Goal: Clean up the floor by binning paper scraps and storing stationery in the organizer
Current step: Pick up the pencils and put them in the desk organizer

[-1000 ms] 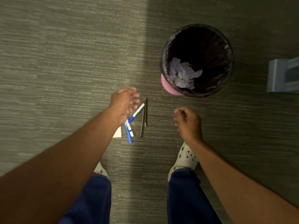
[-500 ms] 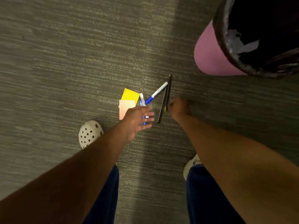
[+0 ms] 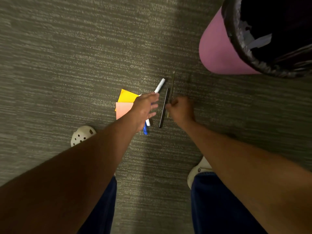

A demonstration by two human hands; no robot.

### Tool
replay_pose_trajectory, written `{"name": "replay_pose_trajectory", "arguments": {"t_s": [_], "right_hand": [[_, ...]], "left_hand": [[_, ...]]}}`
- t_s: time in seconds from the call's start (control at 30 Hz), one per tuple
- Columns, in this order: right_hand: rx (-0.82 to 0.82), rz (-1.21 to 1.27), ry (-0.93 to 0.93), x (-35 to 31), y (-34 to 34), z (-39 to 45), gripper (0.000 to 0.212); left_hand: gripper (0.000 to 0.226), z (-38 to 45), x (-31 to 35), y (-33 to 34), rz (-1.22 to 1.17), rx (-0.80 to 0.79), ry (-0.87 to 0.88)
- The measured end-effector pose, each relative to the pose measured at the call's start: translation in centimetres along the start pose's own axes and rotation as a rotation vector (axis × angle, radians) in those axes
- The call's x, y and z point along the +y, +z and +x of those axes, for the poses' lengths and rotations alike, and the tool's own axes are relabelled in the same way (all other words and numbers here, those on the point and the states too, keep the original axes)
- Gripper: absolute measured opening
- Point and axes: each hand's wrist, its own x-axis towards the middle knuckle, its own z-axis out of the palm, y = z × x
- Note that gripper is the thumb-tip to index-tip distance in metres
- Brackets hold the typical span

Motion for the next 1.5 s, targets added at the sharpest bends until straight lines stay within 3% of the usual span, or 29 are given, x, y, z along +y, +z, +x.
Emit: {"name": "replay_pose_trajectory", "arguments": {"t_s": [0.07,0.17,0.27,0.37,0.43,0.53,0.67,0.8,0.9,1.0,1.17,1.23,1.37,1.5], "right_hand": [[-0.128,0.102,-0.109,-1.0,-0.1,-2.5,0.009],[-0.260,0.067,-0.277,-1.7,0.1,-5.2,0.009],[-0.215,0.005,-0.338,-1.6,0.3,-5.3,0.026],[-0.171,-0.017,-0.233,-1.9,1.5,-3.9,0.047],[-0.142,-0.059,-0.228,-2.0,2.8,-3.1,0.048],[0.027,-0.206,-0.182,-1.3,4.7,-1.9,0.038],[0.038,-0.328,0.066,0.0,6.2,0.0,0.048],[-0.007,-0.395,0.052,0.8,5.3,1.0,0.026],[-0.033,-0.240,0.073,0.8,3.6,-0.4,0.026],[-0.091,-0.014,0.006,-0.3,1.4,-3.9,0.016],[-0.060,0.157,-0.285,-4.5,-2.7,-12.0,0.015],[-0.034,0.234,-0.276,-6.4,-4.4,-14.6,0.014],[0.050,0.397,-0.205,-10.0,-8.6,-19.3,0.017],[0.115,0.382,-0.291,-13.6,-13.8,-24.5,0.025]], "left_hand": [[0.043,-0.2,-0.2,0.6,0.043,-0.019,0.030],[0.020,-0.1,-0.9,0.5,0.084,0.040,0.127],[0.019,0.5,-1.4,-0.6,0.082,0.217,0.174],[0.028,1.4,-2.2,-2.0,0.186,0.323,0.252],[0.030,1.8,-2.7,-2.7,0.193,0.358,0.289],[0.033,1.9,-2.8,-3.6,0.135,0.381,0.262],[0.038,1.1,-2.8,-4.2,0.001,0.261,0.138],[0.042,-0.3,-2.6,-4.4,-0.039,0.154,0.092],[0.033,-1.6,-2.6,-4.5,-0.014,0.153,0.094],[0.024,-3.8,-1.9,-4.0,-0.005,0.124,0.106],[0.021,-8.5,-0.4,-1.6,-0.121,0.052,0.080],[0.026,-11.0,0.5,-0.4,-0.222,-0.046,0.074],[0.042,-17.3,3.1,1.1,-0.172,-0.186,0.158],[0.033,-23.9,7.0,2.1,-0.140,-0.241,0.221]]}}
